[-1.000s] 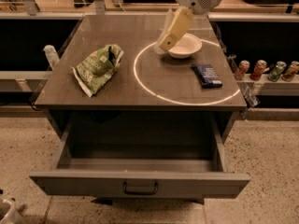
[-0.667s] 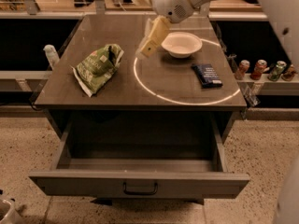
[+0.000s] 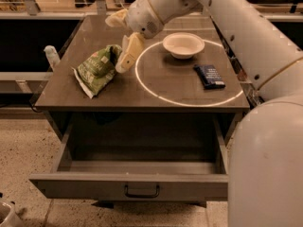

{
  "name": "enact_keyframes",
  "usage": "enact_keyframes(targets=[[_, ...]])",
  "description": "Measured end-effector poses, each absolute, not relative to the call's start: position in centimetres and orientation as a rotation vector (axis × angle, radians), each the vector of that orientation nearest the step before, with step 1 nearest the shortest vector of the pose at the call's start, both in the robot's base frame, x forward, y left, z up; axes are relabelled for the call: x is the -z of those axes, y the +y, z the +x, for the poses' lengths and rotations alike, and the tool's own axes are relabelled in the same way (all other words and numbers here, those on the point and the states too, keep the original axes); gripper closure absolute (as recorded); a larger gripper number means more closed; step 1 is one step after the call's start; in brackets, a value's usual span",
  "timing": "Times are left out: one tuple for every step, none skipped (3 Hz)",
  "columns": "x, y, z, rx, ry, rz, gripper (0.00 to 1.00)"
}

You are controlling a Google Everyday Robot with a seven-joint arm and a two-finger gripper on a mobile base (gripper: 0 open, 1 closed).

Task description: Place green jalapeno chip bag into top drawer

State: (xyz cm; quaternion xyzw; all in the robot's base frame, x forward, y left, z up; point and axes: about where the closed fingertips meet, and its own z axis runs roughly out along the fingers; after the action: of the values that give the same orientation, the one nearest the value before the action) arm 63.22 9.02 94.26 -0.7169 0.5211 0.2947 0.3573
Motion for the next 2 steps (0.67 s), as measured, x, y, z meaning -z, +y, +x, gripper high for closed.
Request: enact_keyframes(targets=[[-94.01,9.49,63.25,-0.770,1.340,-1.858,0.00],[-93.58,9.27,63.65,-0.740,1.378,-1.838,0.00]])
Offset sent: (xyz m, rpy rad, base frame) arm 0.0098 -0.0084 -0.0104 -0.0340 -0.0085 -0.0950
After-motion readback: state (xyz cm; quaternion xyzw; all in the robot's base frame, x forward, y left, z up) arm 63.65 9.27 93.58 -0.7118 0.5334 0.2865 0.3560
